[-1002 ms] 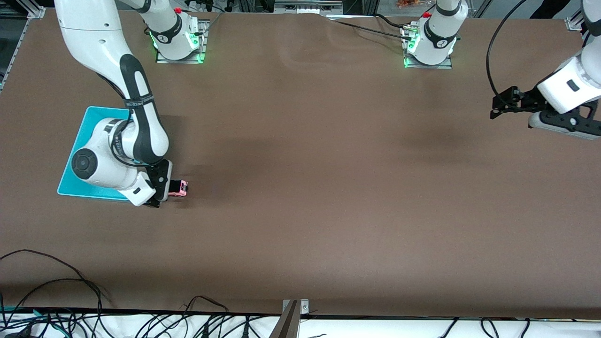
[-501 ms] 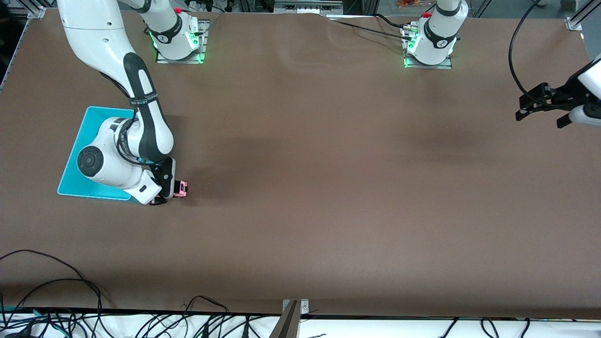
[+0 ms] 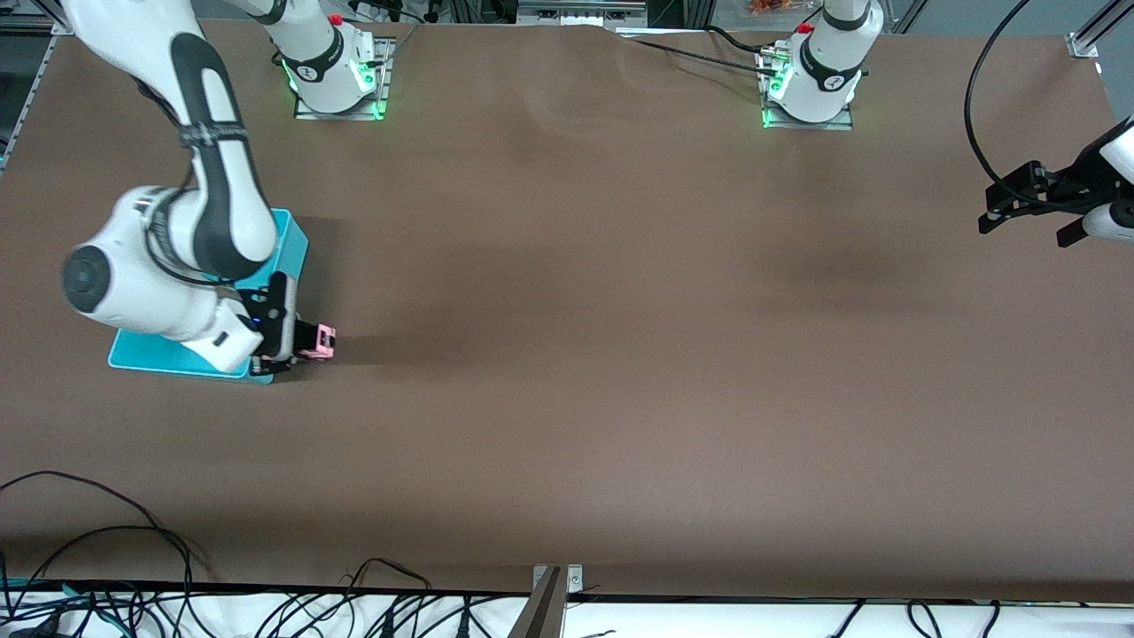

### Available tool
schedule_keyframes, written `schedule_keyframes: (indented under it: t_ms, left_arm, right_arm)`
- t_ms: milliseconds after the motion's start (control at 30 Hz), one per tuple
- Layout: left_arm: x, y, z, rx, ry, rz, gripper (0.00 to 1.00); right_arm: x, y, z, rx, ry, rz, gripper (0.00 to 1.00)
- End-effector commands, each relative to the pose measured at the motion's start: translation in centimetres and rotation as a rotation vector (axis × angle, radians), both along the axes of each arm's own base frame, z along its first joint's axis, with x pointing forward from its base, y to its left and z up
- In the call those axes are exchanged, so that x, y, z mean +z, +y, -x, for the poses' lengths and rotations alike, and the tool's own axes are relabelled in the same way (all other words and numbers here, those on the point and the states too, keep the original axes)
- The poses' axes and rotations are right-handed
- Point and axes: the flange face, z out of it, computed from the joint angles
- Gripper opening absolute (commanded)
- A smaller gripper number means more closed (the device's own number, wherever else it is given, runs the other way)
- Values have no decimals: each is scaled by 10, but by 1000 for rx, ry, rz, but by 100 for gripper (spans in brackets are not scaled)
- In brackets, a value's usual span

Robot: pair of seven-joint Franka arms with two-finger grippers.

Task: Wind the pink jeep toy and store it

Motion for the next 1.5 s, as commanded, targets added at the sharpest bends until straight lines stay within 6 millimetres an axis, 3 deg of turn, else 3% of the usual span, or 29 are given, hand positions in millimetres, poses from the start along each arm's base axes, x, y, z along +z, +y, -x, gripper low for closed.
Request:
schedule_keyframes:
  t_ms: [0,134,234,534,868,1302,1469]
  left_arm:
    - [5,1,-9,0,1,-18,100]
    - [5,1,-9,3,2,-18,100]
    - [5,0,-9,-2,1,-20,100]
    - [3,1,-9,1,5,-18,100]
    - [3,1,-9,1,5,-18,100]
    - [3,1,-9,1,5,-18,100]
    - [3,1,-9,1,5,-18,100]
  right_arm:
    - [48,-52,18,-32,55,-26,8]
    - [62,-88,36,-54,106,-8,8]
    - [61,-112,52,-71,140,3,8]
    - [16,-144,106,-106,147,36,8]
    - [-44,-159,141,-71,85,66,8]
    - [-72,-167,151,-89,122,89,11]
    - [-80,-167,152,-95,133,95,29]
